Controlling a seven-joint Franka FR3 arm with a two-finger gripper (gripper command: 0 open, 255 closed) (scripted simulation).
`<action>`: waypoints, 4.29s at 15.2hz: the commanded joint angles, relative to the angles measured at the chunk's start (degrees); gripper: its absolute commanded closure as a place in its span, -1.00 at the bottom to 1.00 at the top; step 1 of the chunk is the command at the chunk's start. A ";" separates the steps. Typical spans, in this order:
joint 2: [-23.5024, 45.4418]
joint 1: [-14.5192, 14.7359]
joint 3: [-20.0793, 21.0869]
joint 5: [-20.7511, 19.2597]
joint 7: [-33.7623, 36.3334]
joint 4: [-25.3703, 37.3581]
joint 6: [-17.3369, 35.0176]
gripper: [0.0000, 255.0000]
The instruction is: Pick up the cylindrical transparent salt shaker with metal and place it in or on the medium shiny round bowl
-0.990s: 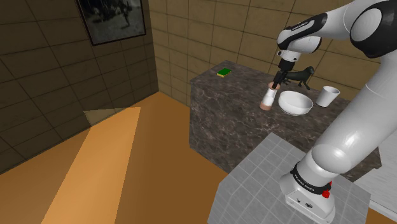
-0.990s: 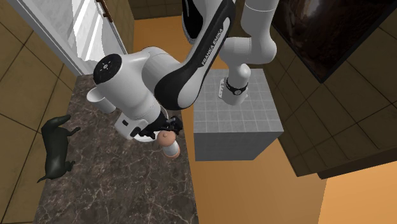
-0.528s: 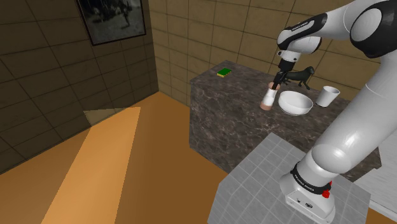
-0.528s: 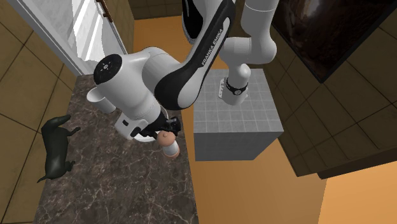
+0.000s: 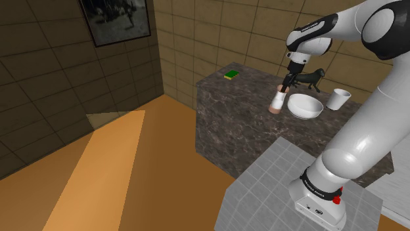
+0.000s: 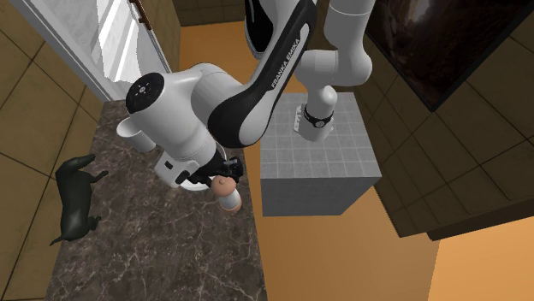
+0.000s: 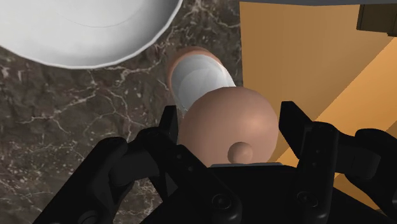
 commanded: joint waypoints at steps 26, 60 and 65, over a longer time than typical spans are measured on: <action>-5.76 0.45 0.97 -3.98 4.59 15.10 -19.24 1.00; 0.23 -8.40 -9.74 -3.08 -15.32 21.62 -22.80 1.00; 0.33 -8.38 -9.73 -2.98 -15.56 17.85 -18.97 1.00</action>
